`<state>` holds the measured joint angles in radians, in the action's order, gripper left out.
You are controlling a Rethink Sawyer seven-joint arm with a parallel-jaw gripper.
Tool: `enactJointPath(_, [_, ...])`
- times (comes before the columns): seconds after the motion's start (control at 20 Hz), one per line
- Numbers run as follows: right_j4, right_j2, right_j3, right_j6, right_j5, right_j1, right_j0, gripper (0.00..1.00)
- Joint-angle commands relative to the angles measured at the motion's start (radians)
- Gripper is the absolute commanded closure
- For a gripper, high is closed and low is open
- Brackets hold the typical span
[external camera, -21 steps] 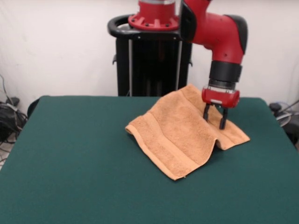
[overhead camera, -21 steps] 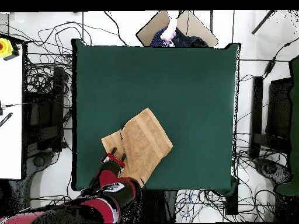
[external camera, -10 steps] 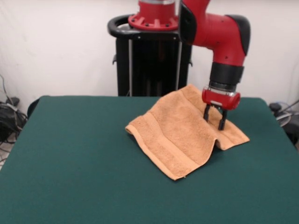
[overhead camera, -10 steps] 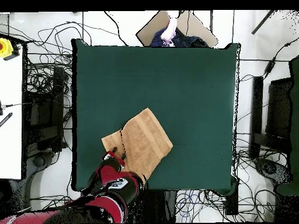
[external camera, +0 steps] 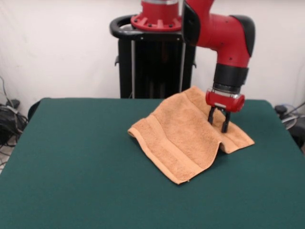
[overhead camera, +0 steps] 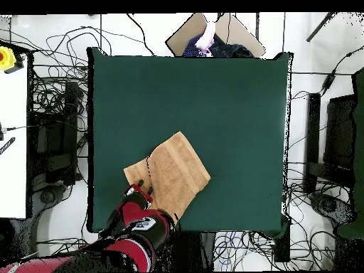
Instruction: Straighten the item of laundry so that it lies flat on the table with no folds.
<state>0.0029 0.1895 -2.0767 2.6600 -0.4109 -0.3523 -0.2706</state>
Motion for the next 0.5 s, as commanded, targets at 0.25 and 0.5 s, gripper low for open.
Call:
enactJointPath(0.25, [0.067, -0.267, 0.192, 0.091, 0.129, 0.187, -0.054, 1.0])
enactJointPath(0.5, [0.08, -0.279, 0.189, 0.101, 0.153, 0.184, -0.043, 1.0])
